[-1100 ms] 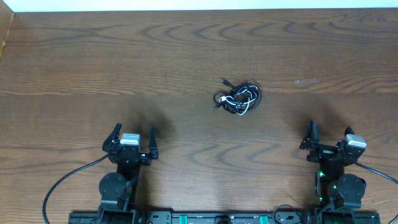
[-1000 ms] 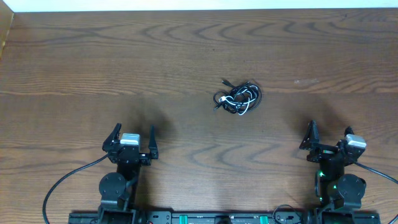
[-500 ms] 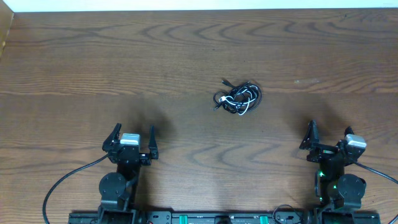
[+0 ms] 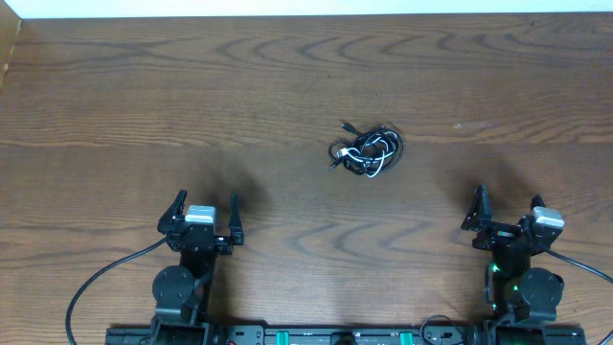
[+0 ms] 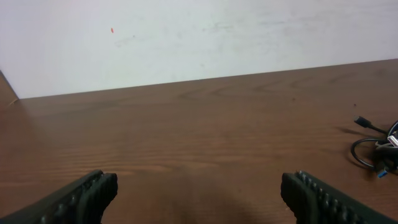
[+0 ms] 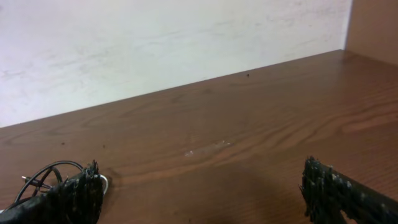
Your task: Untangle cables
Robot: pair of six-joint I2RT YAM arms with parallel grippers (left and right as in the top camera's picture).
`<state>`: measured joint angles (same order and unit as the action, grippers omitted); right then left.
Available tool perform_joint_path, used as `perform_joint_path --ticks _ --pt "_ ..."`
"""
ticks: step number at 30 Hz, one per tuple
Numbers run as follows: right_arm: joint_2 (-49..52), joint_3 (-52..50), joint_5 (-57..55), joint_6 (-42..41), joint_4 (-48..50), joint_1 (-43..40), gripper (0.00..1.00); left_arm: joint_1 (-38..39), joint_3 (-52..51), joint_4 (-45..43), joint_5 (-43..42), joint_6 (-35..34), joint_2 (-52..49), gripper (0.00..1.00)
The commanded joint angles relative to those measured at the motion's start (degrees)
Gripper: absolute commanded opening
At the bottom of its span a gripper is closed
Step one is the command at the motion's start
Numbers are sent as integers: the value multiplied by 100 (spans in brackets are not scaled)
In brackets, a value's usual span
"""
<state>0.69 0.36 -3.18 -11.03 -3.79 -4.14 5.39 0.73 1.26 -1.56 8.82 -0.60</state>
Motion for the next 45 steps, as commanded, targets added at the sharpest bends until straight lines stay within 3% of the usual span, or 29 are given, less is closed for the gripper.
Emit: perform_joint_path --ticks 1,40,45 --pt "-15 -7 15 83 -24 33 99 -22 -50 282 76 -31 -7 92" --pt "-15 -7 15 83 -24 33 99 -22 -46 254 76 -33 -7 92" --pt "-15 -4 15 83 -24 35 99 -22 63 258 76 -389 -7 92"
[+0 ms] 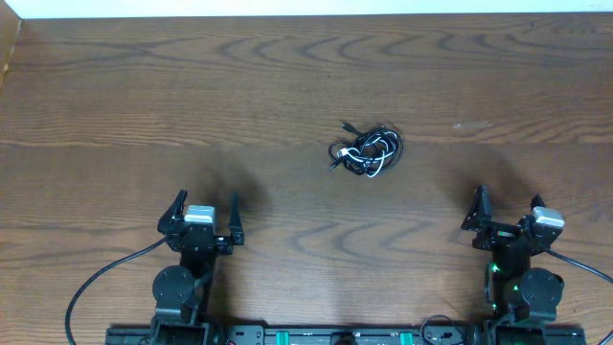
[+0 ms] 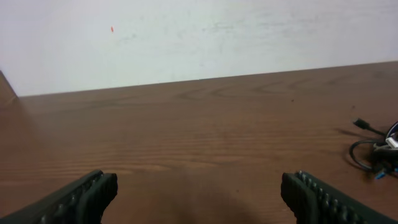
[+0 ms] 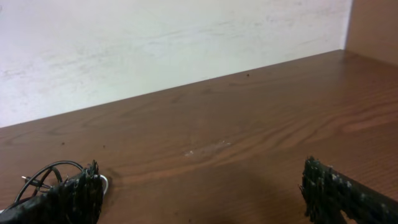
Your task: Untangle cables
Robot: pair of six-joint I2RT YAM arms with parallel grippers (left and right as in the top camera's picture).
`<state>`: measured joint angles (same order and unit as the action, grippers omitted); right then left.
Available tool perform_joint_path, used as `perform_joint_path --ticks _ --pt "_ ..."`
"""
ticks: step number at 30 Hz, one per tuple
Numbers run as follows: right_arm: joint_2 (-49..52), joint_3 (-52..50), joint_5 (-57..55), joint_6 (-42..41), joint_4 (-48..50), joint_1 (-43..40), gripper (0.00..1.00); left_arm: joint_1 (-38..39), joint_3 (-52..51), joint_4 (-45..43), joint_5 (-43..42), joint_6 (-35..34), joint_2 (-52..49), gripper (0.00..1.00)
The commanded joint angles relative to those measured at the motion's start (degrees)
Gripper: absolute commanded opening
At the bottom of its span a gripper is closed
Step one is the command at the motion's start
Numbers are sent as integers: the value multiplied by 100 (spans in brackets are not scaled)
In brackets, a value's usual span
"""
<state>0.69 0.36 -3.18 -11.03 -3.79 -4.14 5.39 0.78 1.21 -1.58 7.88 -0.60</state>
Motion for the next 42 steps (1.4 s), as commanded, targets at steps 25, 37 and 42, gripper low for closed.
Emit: perform_joint_path --ticks 25,37,42 --pt "-15 -7 15 83 -24 35 99 -22 1357 262 76 -584 -1779 92" --pt "-15 -7 15 83 -24 33 99 -22 1639 258 74 -584 -2459 92" --pt "-15 -7 15 83 -24 33 99 -22 1639 254 74 -584 -2481 92"
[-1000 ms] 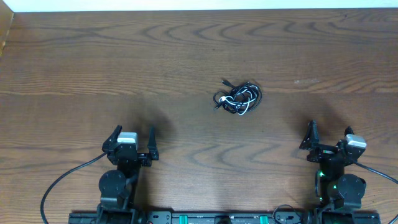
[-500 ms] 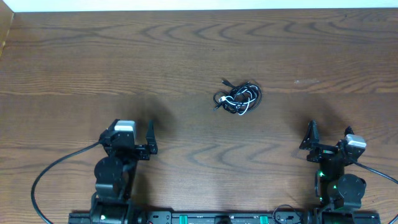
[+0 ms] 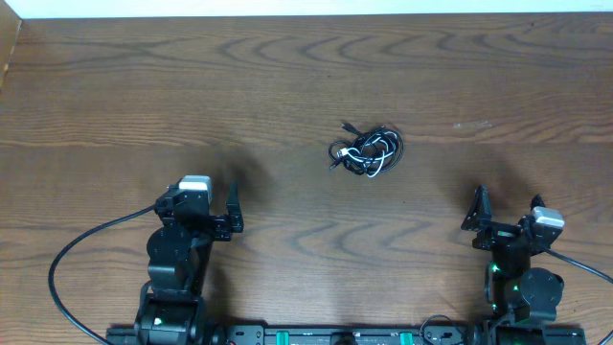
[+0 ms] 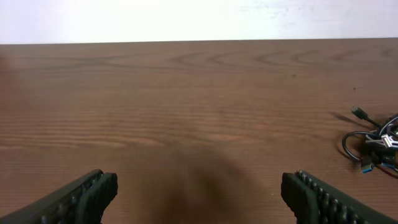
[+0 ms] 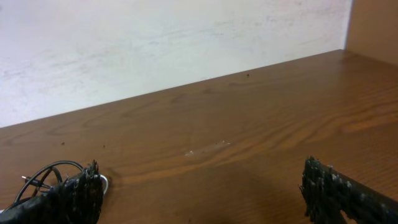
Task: Untangle cables
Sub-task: 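Raise the left arm and reach toward the tangled cable bundle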
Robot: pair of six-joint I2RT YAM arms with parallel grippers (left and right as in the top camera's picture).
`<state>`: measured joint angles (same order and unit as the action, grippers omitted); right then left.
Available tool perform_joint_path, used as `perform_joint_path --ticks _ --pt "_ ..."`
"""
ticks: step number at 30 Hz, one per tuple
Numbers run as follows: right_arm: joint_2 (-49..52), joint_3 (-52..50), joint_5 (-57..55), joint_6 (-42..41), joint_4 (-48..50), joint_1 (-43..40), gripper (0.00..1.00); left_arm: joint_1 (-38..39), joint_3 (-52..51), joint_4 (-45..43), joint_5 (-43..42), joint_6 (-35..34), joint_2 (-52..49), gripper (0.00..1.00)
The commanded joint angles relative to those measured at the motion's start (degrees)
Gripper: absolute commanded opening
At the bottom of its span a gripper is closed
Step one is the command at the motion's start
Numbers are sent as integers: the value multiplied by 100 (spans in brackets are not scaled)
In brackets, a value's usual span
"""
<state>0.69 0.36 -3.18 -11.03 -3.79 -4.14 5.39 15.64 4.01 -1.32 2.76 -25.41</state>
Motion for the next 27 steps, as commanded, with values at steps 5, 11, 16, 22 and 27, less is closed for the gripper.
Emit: perform_joint_path --ticks 5,11,16,22,27 --pt "-15 -7 15 83 -24 35 99 -22 153 -24 48 -72 0 92" --pt "-15 -7 15 83 -24 33 99 -22 162 -48 46 -74 0 92" --pt "-15 -7 15 83 -26 35 99 -22 348 -39 -177 -74 0 92" --pt "-15 -7 15 83 -24 33 99 -22 575 -39 -254 -74 -2 92" --pt "-15 -7 15 83 -24 35 99 -22 625 -37 -256 -74 -2 92"
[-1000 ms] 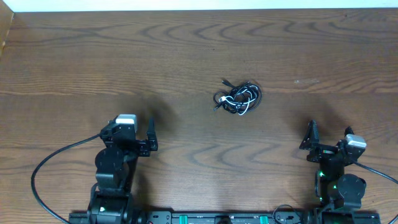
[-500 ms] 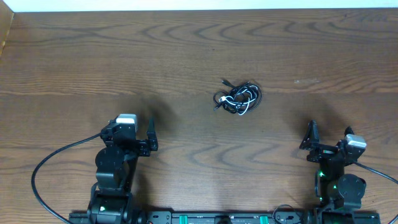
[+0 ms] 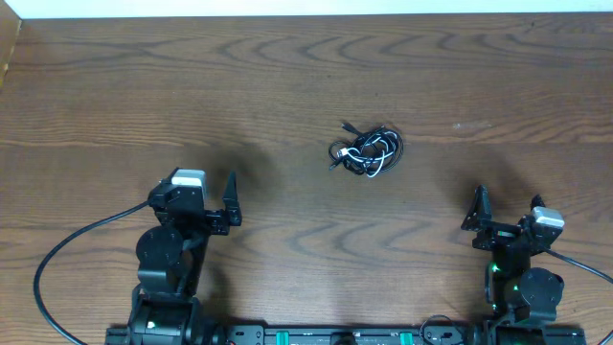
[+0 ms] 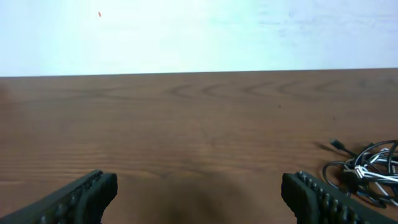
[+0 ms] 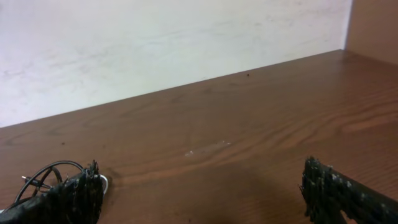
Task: Untangle cables
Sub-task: 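Raise the left arm and reach toward the tangled cable bundle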
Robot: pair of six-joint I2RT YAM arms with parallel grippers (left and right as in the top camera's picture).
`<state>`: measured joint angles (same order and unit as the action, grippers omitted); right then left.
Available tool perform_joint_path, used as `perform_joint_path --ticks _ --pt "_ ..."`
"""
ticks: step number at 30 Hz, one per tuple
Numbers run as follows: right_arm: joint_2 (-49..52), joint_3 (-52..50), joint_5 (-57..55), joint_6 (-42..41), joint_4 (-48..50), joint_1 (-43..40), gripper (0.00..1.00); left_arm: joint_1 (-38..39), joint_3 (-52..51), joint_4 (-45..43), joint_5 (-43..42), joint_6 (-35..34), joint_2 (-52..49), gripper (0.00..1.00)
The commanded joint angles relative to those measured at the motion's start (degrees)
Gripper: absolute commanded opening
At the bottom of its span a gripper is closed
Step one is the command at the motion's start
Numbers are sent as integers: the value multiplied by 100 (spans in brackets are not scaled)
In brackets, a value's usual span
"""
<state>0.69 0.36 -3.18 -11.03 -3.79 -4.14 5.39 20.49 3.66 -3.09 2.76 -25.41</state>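
A small knot of black and white cables [image 3: 367,151] lies on the wooden table, right of centre. The left wrist view shows it at the right edge [image 4: 368,169]; in the right wrist view one black loop [image 5: 46,171] peeks out behind the left finger. My left gripper [image 3: 196,196] stands open near the front left, well short of the cables, nothing between its fingers [image 4: 81,198]. My right gripper [image 3: 505,216] stands open at the front right, also empty.
The brown wooden table [image 3: 192,86] runs back to a white wall [image 4: 199,31]. A wooden side panel [image 5: 373,25] rises at the far right. Each arm's black lead trails off its base at the front edge.
My left arm has shifted a little to the left and turned its gripper toward the cables; they now sit further into the left wrist view. The right arm and cables have not moved.
At first both arms rested at the front edge with open grippers, the cable knot untouched at mid-table. The left arm then rose and came forward, and now stands slightly left, angled toward the knot. The right arm stayed still throughout.
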Motion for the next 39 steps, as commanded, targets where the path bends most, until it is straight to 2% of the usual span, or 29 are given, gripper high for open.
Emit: perform_joint_path --ticks 1,26,39 --pt "-15 -7 15 83 -24 35 99 -22 142 0 -81 -76 -2 92" --pt "-15 -7 15 83 -24 33 99 -22 153 173 -267 -74 -118 92" --pt "-15 -7 15 83 -24 35 99 -22 678 -463 -267 -74 -1733 92"
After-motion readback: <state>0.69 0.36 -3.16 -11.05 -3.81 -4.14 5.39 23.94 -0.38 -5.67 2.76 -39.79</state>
